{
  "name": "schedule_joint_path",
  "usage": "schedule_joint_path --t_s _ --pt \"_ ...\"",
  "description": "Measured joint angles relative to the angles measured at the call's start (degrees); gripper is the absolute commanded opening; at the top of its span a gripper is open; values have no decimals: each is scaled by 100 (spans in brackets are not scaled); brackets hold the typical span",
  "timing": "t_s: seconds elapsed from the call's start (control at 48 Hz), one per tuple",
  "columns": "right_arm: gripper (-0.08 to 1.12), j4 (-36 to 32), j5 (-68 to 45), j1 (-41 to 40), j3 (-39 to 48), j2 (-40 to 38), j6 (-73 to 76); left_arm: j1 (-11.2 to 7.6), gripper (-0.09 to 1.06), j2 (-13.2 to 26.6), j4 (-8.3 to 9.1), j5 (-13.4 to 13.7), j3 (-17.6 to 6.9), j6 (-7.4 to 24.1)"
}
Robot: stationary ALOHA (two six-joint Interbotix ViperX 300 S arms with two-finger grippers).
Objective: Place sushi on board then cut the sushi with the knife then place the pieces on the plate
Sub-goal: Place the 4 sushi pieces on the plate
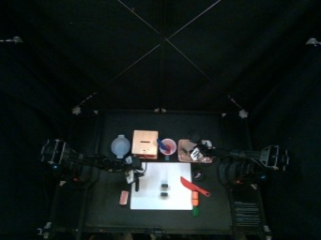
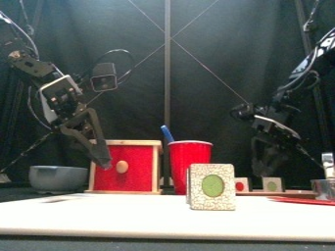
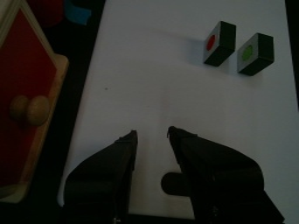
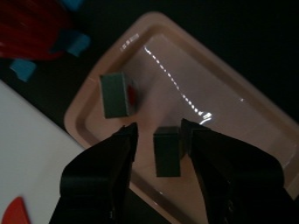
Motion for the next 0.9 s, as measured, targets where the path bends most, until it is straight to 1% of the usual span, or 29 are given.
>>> schedule_joint_path --t_s 0.125,0.25,0.417,0.604,0.792,0.896 --pt "80 9 378 659 -396 -158 -9 0 75 0 -18 0 0 -9" --pt "80 9 475 1450 -809 -149 -9 0 75 0 -53 -9 0 -9" --pt "80 -35 290 2250 -1213 211 -18 -9 75 0 -70 0 0 -9" --pt "81 -44 -123 2707 -1512 809 -18 -9 75 0 -62 9 0 -9" --pt "81 -44 -185 2962 -1828 1406 -18 -9 75 0 -70 9 0 -9" --pt "81 -18 -211 3059 -1951 1591 -18 0 75 0 -70 9 0 -9"
